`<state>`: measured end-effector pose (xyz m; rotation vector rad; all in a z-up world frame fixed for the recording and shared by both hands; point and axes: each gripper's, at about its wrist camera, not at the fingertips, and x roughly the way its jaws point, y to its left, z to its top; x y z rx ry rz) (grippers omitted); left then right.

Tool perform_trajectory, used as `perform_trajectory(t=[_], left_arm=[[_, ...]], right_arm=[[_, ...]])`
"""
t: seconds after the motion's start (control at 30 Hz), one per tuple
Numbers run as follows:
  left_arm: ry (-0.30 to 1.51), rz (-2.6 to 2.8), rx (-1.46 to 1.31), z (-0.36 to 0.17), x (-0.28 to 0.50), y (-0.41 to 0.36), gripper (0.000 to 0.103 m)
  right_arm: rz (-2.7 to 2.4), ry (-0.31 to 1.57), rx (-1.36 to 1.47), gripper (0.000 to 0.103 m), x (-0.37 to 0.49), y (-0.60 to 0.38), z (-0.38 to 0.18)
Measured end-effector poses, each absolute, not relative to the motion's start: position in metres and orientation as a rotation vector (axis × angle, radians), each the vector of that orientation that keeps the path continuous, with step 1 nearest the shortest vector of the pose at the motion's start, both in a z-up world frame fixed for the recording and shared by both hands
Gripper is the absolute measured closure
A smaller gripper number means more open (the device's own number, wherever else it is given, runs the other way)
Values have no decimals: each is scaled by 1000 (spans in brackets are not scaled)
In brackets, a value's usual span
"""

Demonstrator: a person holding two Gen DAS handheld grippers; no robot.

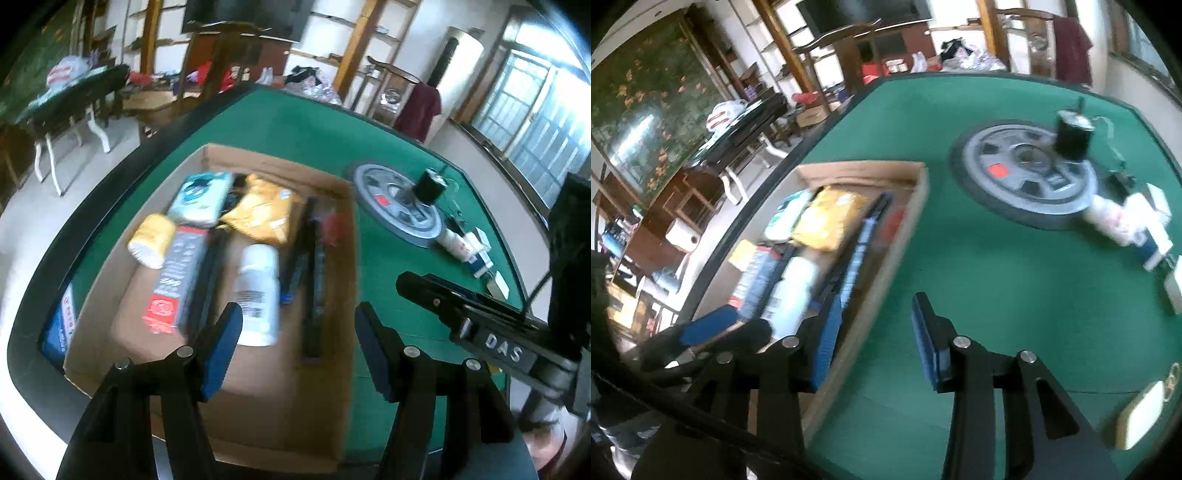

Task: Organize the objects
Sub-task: 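Withdraw both tools from the box toward the remaining items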

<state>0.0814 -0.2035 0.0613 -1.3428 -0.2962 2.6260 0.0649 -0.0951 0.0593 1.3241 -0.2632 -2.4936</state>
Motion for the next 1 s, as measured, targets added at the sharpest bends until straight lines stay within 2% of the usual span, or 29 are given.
perform_trajectory(t=[0.4, 0.6, 0.8, 1.0], left_arm=[[-88, 2474, -1361, 55, 81, -102, 46], [-115, 2409, -1392, 42, 79, -84, 46], [-192, 2428, -1371, 47, 73, -88, 46], [-231, 2459, -1358, 49, 64, -90, 46]], right_arm=[[-2687, -524, 1345, 65, 71, 71, 58], [-2809, -647, 1318, 61, 56, 150, 66], [-2585, -740, 1225, 60, 5, 154, 62], [-2545, -595, 1390, 60, -56, 118, 34]])
